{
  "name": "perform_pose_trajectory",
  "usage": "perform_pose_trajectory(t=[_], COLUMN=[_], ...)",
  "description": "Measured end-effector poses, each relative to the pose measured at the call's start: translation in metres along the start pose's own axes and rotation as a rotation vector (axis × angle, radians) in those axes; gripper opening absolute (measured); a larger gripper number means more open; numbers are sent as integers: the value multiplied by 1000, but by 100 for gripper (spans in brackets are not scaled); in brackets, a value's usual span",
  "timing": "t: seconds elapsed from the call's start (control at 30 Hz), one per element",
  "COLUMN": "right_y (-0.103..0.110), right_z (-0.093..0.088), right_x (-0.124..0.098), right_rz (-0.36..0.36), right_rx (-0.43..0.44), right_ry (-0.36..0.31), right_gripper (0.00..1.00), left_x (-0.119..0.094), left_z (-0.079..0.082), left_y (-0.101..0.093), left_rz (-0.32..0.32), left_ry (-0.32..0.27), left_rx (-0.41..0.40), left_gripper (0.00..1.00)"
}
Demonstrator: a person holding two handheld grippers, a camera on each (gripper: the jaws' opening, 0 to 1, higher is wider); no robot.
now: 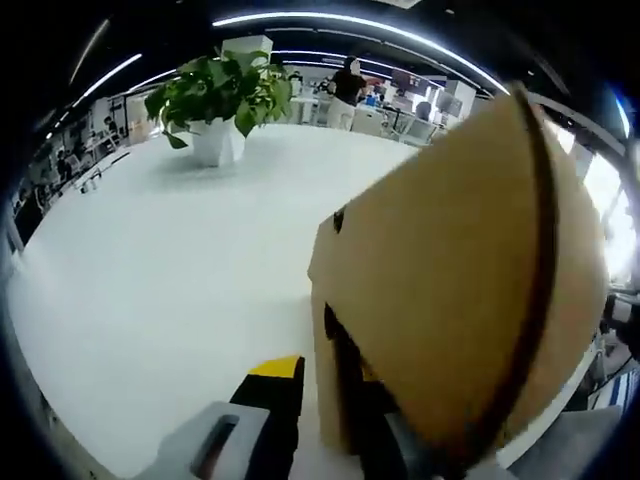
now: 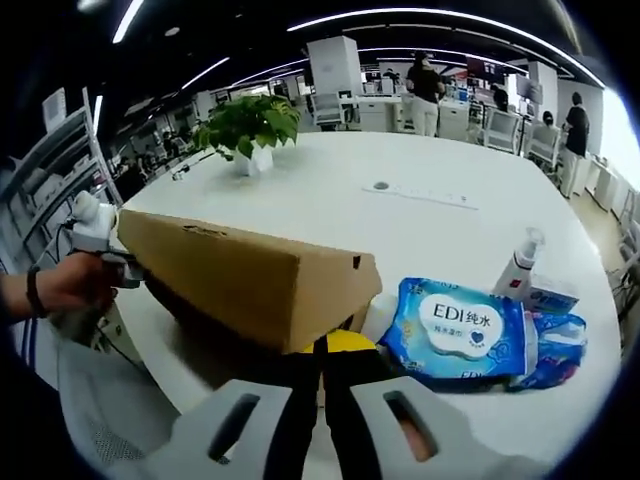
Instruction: Operate the shoe box by opening the lid, removing the specified soft item, and placing it in the target area until the item is outside and the box remains undamaged.
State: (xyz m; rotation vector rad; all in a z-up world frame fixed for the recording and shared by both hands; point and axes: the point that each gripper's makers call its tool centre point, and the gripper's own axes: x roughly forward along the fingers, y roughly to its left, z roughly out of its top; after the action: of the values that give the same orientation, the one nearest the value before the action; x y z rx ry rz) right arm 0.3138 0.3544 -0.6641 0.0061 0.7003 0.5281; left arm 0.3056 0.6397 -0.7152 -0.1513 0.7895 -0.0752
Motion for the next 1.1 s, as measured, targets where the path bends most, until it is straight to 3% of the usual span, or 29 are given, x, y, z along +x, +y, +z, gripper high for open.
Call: perform_pose_trajectory(t=[0.5, 0.8, 0.9, 1.1], right_y=[0, 0, 1, -1], right_z=[-14, -23, -26, -29], right_x=[-1, -3, -4, -5], right_rz=[12, 13, 23, 19], right_rx=[39, 65, 83, 91], right_ry=[0, 3, -4, -7], right_gripper=[0, 0, 0, 0], left_x=[-22, -32, -38, -42], left_z=[5, 5, 6, 4], left_y=[-17, -15, -11, -16], left_rz=[-84, -93, -62, -80], left_ry=[-113, -139, -141, -145], left_rx=[65, 101, 175, 183], left_gripper=[21, 21, 21, 21])
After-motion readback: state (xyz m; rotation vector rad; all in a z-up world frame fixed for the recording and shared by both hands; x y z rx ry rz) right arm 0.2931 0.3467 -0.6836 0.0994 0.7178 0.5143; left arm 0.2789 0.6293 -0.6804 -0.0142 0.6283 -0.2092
